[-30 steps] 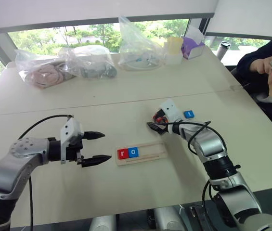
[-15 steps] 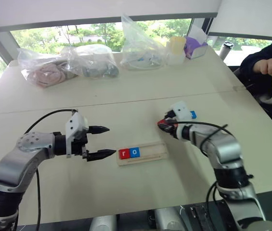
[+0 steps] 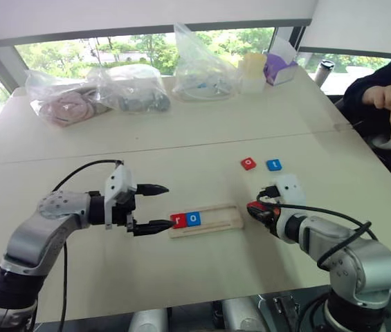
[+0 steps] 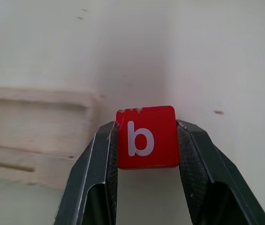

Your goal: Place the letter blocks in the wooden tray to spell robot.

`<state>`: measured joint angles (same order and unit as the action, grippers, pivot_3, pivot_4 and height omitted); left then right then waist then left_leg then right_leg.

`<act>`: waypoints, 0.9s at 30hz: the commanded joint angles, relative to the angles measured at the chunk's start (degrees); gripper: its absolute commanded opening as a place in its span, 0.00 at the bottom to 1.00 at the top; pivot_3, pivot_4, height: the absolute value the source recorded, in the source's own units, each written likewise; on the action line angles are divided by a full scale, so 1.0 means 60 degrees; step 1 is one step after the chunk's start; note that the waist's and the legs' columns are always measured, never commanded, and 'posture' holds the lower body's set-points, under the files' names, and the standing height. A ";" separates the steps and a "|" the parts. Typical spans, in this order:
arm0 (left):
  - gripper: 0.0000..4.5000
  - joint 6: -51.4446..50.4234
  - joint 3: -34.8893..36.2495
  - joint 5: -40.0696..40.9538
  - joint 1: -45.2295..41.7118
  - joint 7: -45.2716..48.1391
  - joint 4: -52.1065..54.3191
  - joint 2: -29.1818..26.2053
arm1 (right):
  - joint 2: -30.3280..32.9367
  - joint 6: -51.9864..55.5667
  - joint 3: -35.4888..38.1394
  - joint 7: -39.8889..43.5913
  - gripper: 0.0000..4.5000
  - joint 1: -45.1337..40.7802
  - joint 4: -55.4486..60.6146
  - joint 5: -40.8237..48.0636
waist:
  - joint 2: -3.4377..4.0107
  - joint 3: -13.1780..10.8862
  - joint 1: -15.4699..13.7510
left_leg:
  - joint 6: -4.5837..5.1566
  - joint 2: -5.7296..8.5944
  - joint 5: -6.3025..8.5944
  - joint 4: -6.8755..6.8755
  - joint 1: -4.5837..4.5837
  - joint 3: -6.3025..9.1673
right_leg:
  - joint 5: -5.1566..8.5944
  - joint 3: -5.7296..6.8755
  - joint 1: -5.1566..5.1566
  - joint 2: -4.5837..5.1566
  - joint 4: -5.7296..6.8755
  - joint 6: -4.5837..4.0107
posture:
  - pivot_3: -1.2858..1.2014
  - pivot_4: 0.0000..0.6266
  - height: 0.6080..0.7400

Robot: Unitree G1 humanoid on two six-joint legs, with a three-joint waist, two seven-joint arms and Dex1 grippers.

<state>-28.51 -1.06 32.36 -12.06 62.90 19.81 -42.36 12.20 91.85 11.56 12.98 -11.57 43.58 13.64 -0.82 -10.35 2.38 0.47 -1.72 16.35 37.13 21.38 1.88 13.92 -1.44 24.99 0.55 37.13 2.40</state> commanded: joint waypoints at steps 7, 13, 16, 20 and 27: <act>1.00 0.0138 0.0142 -0.0058 0.0108 -0.0233 0.0311 -0.0023 | -0.0042 -0.0431 0.0112 -0.0487 0.55 0.0074 -0.0218 -0.0286 | -0.0001 0.0000 0.0008 | 0.0000 -0.0001 0.0000 -0.0001 -0.0003 0.0003 | 0.0004 0.0001 -0.0002 -0.0002 0.0000 -0.0003 | 0.52 0.24 1.00; 1.00 0.0128 0.0178 -0.0035 0.0171 -0.0273 0.0346 -0.0082 | 0.2722 -0.2180 -0.0620 0.2240 0.99 -0.0102 -0.0162 0.0949 | 0.0013 -0.0015 -0.0001 | 0.0000 0.0002 0.0000 0.0002 0.0000 0.0001 | 0.0006 0.0001 -0.0006 0.0003 -0.0006 -0.0003 | 0.52 0.24 1.00; 1.00 0.0141 0.0162 -0.0037 0.0127 -0.0228 0.0282 -0.0102 | 0.5348 -0.5943 -0.1231 0.5064 0.99 0.0311 -0.0933 0.0784 | -0.0002 -0.0043 0.0012 | 0.0003 0.0014 0.0001 -0.0003 -0.0003 -0.0005 | 0.0015 -0.0001 -0.0010 0.0010 -0.0017 0.0009 | 0.52 0.24 1.00; 1.00 0.0160 0.0085 -0.0060 -0.0006 -0.0195 0.0199 -0.0068 | 0.6693 -0.8919 -0.1489 0.7351 0.99 0.0700 -0.2616 0.0847 | -0.0036 -0.0061 0.0017 | 0.0009 0.0004 0.0005 -0.0008 -0.0013 0.0005 | 0.0021 0.0007 -0.0021 -0.0009 -0.0018 0.0020 | 0.52 0.24 1.00; 1.00 0.0175 0.0028 -0.0091 0.0005 -0.0340 0.0331 0.0036 | 0.6745 -1.1623 -0.2271 0.8628 0.99 -0.0119 -0.5606 0.0240 | -0.0044 -0.0073 -0.0003 | 0.0007 0.0007 0.0004 0.0009 -0.0011 -0.0005 | 0.0011 -0.0002 -0.0021 -0.0002 -0.0010 0.0025 | 0.52 0.24 1.00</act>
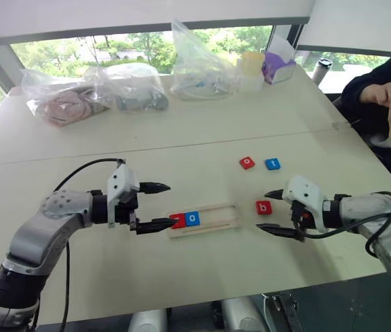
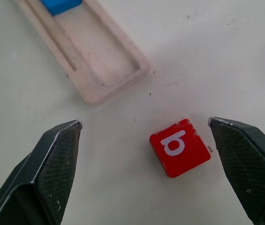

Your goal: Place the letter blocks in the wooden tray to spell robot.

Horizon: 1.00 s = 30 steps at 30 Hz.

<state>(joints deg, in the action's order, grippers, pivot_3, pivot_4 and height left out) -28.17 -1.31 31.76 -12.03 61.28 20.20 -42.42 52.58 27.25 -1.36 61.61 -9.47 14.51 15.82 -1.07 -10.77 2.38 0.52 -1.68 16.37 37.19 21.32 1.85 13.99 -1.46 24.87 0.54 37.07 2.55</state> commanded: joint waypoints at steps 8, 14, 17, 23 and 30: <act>1.00 0.0083 0.0040 0.0018 0.0180 -0.0256 0.0510 0.0105 | -0.0274 -0.2016 -0.0732 0.1178 0.99 -0.1246 -0.2927 -0.0590 | -0.0001 -0.0006 -0.0049 | 0.0000 -0.0001 0.0000 -0.0002 0.0000 0.0004 | -0.0031 0.0002 -0.0001 0.0000 0.0003 -0.0021 | 0.52 0.24 1.00; 1.00 0.0099 0.0043 0.0002 0.0178 -0.0305 0.0492 0.0092 | -0.0519 -0.2152 -0.0730 0.1241 0.70 -0.1424 -0.3162 -0.0585 | -0.0001 -0.0006 -0.0046 | -0.0002 -0.0001 -0.0001 0.0006 -0.0006 0.0003 | -0.0032 0.0001 -0.0007 0.0001 0.0008 -0.0022 | 0.52 0.24 1.00; 1.00 0.0123 0.0061 -0.0001 0.0210 -0.0287 0.0487 0.0074 | -0.0552 -0.2076 -0.0632 0.1235 0.35 -0.1469 -0.2906 -0.0484 | -0.0001 -0.0006 -0.0038 | -0.0002 -0.0001 -0.0001 0.0005 -0.0006 0.0003 | -0.0033 0.0001 -0.0007 0.0000 0.0008 -0.0020 | 0.52 0.24 1.00; 1.00 0.0149 0.0108 0.0038 0.0279 -0.0127 0.0480 -0.0033 | -0.0524 -0.1022 -0.0777 0.1325 0.25 -0.1901 -0.1253 -0.0200 | 0.0004 -0.0008 -0.0014 | -0.0003 -0.0001 -0.0002 0.0006 -0.0007 0.0004 | -0.0035 0.0000 -0.0007 0.0001 0.0013 -0.0020 | 0.52 0.24 1.00; 1.00 0.0192 0.0170 0.0120 0.0542 0.0363 0.0598 -0.0368 | -0.1068 -0.0135 -0.1965 0.1498 0.25 -0.2441 0.0164 -0.0224 | 0.0004 -0.0009 -0.0037 | -0.0003 -0.0003 -0.0002 0.0003 -0.0005 0.0010 | -0.0036 0.0007 -0.0007 0.0002 0.0010 -0.0016 | 0.52 0.24 1.00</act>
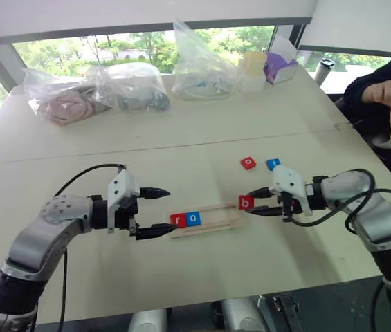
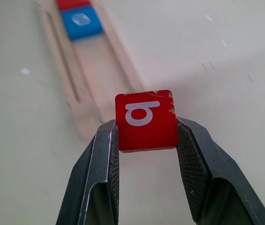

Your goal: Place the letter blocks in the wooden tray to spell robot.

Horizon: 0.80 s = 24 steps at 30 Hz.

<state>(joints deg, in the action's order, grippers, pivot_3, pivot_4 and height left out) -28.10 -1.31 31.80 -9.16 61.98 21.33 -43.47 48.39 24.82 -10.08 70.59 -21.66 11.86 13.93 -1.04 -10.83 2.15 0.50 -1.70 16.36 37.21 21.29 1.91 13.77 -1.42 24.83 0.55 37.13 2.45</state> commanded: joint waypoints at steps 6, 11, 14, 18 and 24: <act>1.00 0.0180 0.0249 0.0132 0.0181 0.0344 0.0585 -0.0341 | -0.1168 0.0291 -0.1562 -0.0208 0.25 -0.0985 0.0489 -0.0407 | 0.0001 -0.0001 -0.0024 | -0.0002 0.0001 -0.0001 0.0005 0.0000 0.0000 | 0.0001 -0.0001 0.0000 0.0003 0.0002 -0.0009 | 0.52 0.24 1.00; 1.00 0.0123 0.0257 0.0135 0.0274 0.0160 0.0759 -0.0278 | -0.1521 0.0226 -0.1790 -0.0366 0.25 -0.1165 0.0287 -0.0575 | 0.0001 -0.0001 -0.0051 | -0.0002 0.0002 -0.0001 0.0007 0.0003 -0.0001 | 0.0001 -0.0001 0.0000 0.0008 -0.0001 -0.0010 | 0.52 0.24 1.00; 1.00 0.0068 0.0245 0.0157 0.0301 0.0066 0.0839 -0.0248 | -0.1606 0.0054 -0.1921 -0.0386 0.25 -0.1162 0.0149 -0.0736 | 0.0001 -0.0001 -0.0052 | -0.0002 0.0001 -0.0001 0.0006 0.0001 0.0000 | 0.0000 -0.0001 0.0000 0.0005 0.0001 -0.0010 | 0.52 0.24 1.00; 1.00 0.0018 0.0224 0.0177 0.0315 -0.0048 0.0912 -0.0208 | -0.1768 -0.0154 -0.2028 -0.0485 0.25 -0.1215 -0.0100 -0.0902 | 0.0001 -0.0001 -0.0049 | -0.0002 0.0001 -0.0001 0.0007 0.0000 -0.0001 | 0.0000 -0.0001 0.0000 0.0004 0.0002 -0.0011 | 0.52 0.24 1.00; 1.00 0.0024 0.0172 0.0162 0.0296 -0.0152 0.0931 -0.0175 | -0.1995 -0.0413 -0.2129 -0.0520 0.25 -0.1338 -0.0444 -0.1150 | 0.0001 -0.0001 -0.0039 | -0.0002 0.0000 -0.0001 0.0006 0.0000 0.0000 | -0.0002 0.0000 0.0000 0.0003 0.0004 -0.0008 | 0.52 0.24 1.00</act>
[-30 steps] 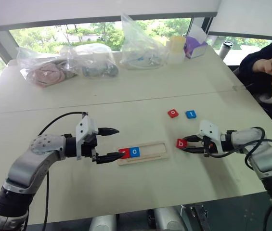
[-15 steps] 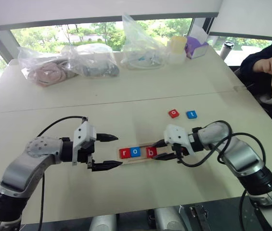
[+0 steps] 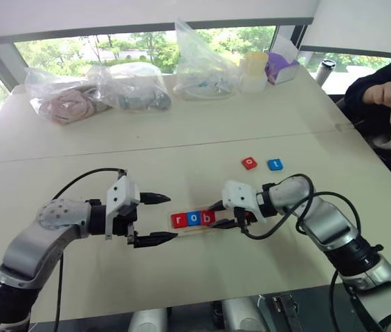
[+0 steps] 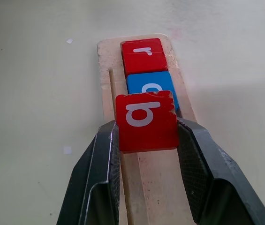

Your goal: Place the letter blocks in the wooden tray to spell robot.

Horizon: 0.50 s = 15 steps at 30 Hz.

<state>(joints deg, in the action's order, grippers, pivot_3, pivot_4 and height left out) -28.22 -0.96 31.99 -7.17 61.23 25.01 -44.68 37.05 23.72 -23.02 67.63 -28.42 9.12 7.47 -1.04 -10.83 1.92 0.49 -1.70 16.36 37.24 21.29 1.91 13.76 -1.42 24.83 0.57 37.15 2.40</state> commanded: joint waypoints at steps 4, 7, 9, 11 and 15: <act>1.00 0.0026 0.0082 0.0142 -0.0026 -0.0080 0.0374 0.0038 | -0.0164 -0.0357 -0.0028 -0.0032 0.25 -0.0247 -0.0126 -0.0175 | 0.0000 0.0000 -0.0001 | 0.0000 0.0000 0.0000 0.0000 0.0000 0.0000 | 0.0000 0.0000 0.0000 0.0001 0.0000 0.0000 | 0.52 0.24 1.00; 1.00 0.0014 0.0062 0.0139 -0.0030 -0.0105 0.0401 0.0046 | -0.0173 -0.0426 -0.0046 -0.0009 0.25 -0.0250 -0.0195 -0.0218 | 0.0000 0.0000 -0.0001 | 0.0000 0.0000 0.0000 0.0000 0.0000 0.0000 | 0.0000 0.0000 0.0000 0.0001 0.0000 0.0000 | 0.52 0.24 1.00; 1.00 0.0001 0.0065 0.0143 -0.0034 -0.0118 0.0412 0.0053 | -0.0161 -0.0474 -0.0070 0.0026 0.25 -0.0237 -0.0228 -0.0256 | 0.0000 0.0000 -0.0002 | 0.0000 0.0000 0.0000 0.0000 0.0000 0.0000 | 0.0000 0.0000 0.0000 0.0000 0.0000 0.0000 | 0.52 0.24 1.00; 1.00 0.0001 0.0064 0.0129 -0.0036 -0.0123 0.0415 0.0054 | -0.0166 -0.0480 -0.0077 0.0048 0.25 -0.0221 -0.0228 -0.0270 | 0.0000 0.0000 -0.0002 | 0.0000 0.0000 0.0000 0.0000 0.0000 0.0000 | 0.0000 0.0000 0.0000 0.0000 0.0000 0.0000 | 0.52 0.24 1.00; 1.00 -0.0020 0.0037 0.0120 -0.0070 -0.0151 0.0425 0.0073 | -0.0201 -0.0561 -0.0088 0.0028 0.25 -0.0257 -0.0305 -0.0332 | 0.0000 0.0000 -0.0001 | 0.0000 0.0000 0.0000 0.0000 0.0000 0.0000 | 0.0000 0.0000 0.0000 0.0000 0.0000 0.0000 | 0.52 0.24 1.00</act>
<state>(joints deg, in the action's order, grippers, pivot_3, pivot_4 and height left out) -28.32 -1.03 31.99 -7.17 60.68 25.64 -44.35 36.44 21.43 -23.97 67.80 -28.63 6.95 5.67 -1.04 -10.83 1.91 0.49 -1.70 16.36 37.24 21.29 1.91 13.76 -1.42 24.83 0.57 37.16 2.40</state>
